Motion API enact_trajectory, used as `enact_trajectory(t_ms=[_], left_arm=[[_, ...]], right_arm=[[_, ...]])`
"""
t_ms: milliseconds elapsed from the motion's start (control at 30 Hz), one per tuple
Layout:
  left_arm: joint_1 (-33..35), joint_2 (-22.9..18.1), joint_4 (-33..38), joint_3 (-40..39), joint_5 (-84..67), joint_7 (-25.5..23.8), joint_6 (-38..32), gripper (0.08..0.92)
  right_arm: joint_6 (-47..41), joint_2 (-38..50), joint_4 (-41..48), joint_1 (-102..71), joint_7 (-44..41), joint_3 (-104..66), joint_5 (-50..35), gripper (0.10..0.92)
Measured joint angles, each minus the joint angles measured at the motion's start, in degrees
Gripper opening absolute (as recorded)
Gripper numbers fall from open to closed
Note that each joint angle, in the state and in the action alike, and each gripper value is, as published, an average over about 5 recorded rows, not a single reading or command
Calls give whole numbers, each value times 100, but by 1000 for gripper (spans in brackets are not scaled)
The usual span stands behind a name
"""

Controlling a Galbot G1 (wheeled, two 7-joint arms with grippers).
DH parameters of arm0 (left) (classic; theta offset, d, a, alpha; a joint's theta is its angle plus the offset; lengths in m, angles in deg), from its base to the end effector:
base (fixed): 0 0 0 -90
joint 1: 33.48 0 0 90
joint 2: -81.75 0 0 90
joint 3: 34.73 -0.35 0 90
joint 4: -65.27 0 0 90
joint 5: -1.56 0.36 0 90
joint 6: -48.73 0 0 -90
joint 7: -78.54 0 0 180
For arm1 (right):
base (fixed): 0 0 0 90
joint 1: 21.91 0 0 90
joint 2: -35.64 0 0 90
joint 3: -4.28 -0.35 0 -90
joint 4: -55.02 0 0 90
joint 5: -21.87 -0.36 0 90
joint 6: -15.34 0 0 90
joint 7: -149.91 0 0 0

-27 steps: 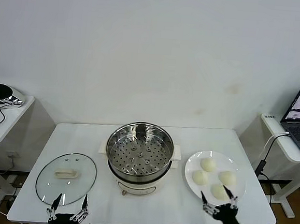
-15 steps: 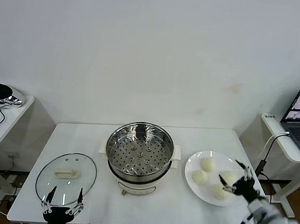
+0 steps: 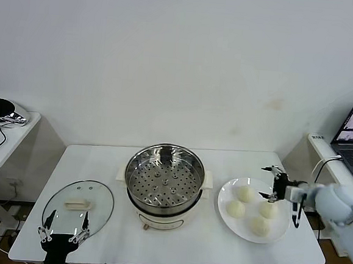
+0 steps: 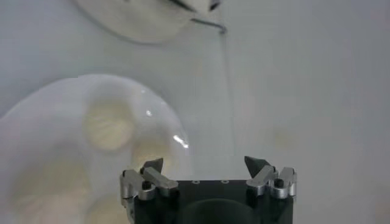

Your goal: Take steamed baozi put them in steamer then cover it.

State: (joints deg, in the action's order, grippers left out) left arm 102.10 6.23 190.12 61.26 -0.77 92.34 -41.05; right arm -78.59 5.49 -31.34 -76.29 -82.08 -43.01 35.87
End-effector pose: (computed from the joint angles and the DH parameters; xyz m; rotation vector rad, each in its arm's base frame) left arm 0.1114 0.0659 -0.3022 0.2382 -2.9604 -0.3583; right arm 0.4464 -0.2000 -0.1698 1.1775 -1.7166 1.6253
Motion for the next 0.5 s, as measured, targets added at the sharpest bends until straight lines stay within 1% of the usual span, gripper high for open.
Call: enact_trajectory(t_ms=[233,500], left_arm=[[-47,-7,54,109,-8,1,52,823],[-39,2,80,231,-22,3,74,823]], right_arm=[[-15,-392,839,1156,-504,1409,-99,823],[-36,-998,1679,1739,-743,2115,10,823]])
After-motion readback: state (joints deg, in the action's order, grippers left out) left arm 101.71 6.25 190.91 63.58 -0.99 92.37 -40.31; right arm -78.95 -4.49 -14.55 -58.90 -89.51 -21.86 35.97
